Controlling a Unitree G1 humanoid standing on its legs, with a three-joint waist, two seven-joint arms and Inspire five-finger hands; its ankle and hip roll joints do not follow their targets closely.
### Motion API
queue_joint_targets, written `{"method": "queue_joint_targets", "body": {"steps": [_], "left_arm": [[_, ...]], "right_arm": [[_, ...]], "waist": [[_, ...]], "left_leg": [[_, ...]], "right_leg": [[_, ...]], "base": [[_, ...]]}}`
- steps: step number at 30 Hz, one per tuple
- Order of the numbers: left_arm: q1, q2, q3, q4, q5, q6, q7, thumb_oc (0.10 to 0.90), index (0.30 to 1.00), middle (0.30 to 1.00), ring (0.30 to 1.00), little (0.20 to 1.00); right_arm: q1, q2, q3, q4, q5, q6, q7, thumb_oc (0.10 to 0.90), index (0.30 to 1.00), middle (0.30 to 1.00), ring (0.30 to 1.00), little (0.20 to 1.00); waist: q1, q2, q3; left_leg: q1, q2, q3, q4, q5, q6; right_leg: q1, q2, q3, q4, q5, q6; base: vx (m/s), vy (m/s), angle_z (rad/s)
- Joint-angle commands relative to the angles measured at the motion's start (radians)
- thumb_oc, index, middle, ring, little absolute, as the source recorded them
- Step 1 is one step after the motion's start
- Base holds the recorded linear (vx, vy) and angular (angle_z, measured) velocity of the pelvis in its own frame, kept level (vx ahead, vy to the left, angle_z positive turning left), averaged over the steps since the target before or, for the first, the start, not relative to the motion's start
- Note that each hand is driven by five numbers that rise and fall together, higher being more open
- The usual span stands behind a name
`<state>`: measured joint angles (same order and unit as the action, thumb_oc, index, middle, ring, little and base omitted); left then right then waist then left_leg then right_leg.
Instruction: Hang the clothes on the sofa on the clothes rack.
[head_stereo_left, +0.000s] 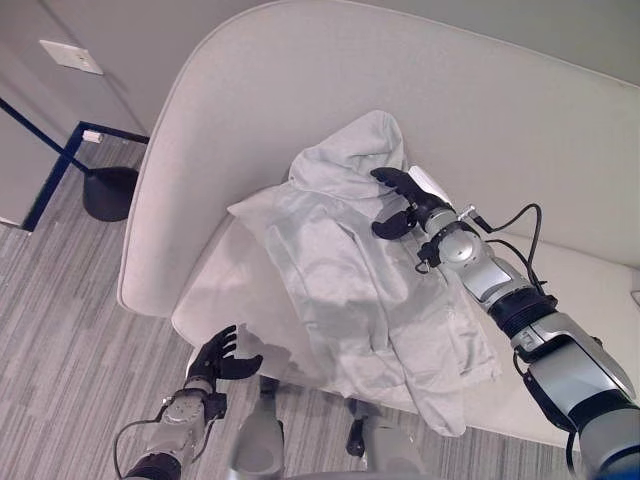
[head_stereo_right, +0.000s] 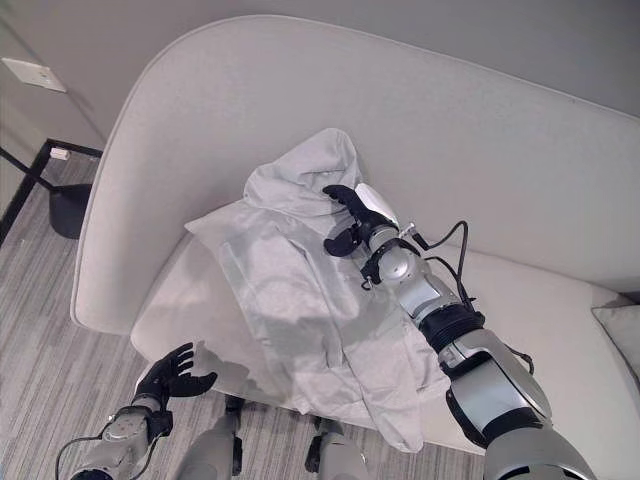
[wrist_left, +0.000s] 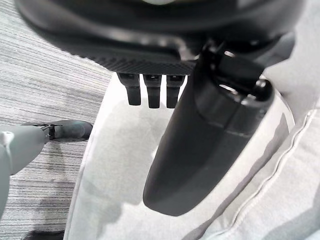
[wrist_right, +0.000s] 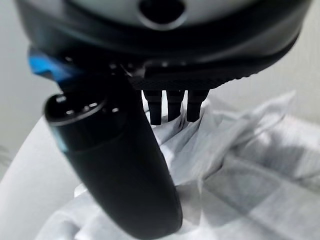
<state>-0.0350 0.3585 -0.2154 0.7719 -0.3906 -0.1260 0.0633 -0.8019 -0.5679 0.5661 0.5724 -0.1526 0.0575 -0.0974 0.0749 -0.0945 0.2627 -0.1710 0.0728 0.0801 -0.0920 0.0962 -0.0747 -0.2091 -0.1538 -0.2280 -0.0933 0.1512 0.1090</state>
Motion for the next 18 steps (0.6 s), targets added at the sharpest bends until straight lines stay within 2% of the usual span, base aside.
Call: {"method": "queue_joint_targets", "body": {"steps": [1, 15, 17, 18], "left_arm": [[-0.012, 0.033, 0.013, -0.022, 0.011, -0.046, 0.023, 0.800, 0.900, 0.900, 0.900, 0.900], [-0.021, 0.068, 0.009, -0.092, -0.027, -0.065, 0.035, 0.800, 0.900, 0.900, 0.900, 0.900], [-0.028, 0.080, 0.005, -0.122, -0.037, -0.070, 0.039, 0.800, 0.900, 0.900, 0.900, 0.900], [-0.026, 0.086, 0.013, -0.144, -0.047, -0.073, 0.043, 0.800, 0.900, 0.900, 0.900, 0.900]], "right_arm": [[-0.068, -0.049, -0.053, -0.056, -0.072, -0.019, -0.085, 0.800, 0.900, 0.900, 0.900, 0.900], [-0.126, 0.045, -0.008, 0.189, -0.071, 0.008, -0.100, 0.800, 0.900, 0.900, 0.900, 0.900], [-0.150, 0.064, -0.006, 0.245, -0.036, 0.008, -0.108, 0.400, 0.300, 0.300, 0.300, 0.300], [-0.159, 0.070, -0.011, 0.255, -0.025, 0.006, -0.124, 0.400, 0.300, 0.300, 0.300, 0.300]], "waist": [[0.008, -0.032, -0.009], [0.033, -0.005, 0.031], [0.041, 0.002, 0.035], [0.046, 0.006, 0.036]], "left_leg": [[0.003, 0.011, 0.075, 0.005, -0.079, -0.017], [-0.054, 0.010, 0.055, 0.005, -0.055, -0.022], [-0.067, 0.007, 0.049, 0.005, -0.049, -0.025], [-0.070, 0.007, 0.048, 0.005, -0.049, -0.026]], "right_leg": [[0.069, -0.071, 0.027, 0.006, -0.019, 0.049], [0.025, -0.070, 0.022, 0.006, -0.012, 0.048], [0.017, -0.071, 0.018, 0.006, -0.010, 0.048], [0.015, -0.071, 0.016, 0.006, -0.010, 0.049]], "base": [[-0.01, -0.011, -0.03], [-0.01, -0.006, 0.00], [0.00, -0.005, 0.02], [-0.01, -0.006, 0.06]]}}
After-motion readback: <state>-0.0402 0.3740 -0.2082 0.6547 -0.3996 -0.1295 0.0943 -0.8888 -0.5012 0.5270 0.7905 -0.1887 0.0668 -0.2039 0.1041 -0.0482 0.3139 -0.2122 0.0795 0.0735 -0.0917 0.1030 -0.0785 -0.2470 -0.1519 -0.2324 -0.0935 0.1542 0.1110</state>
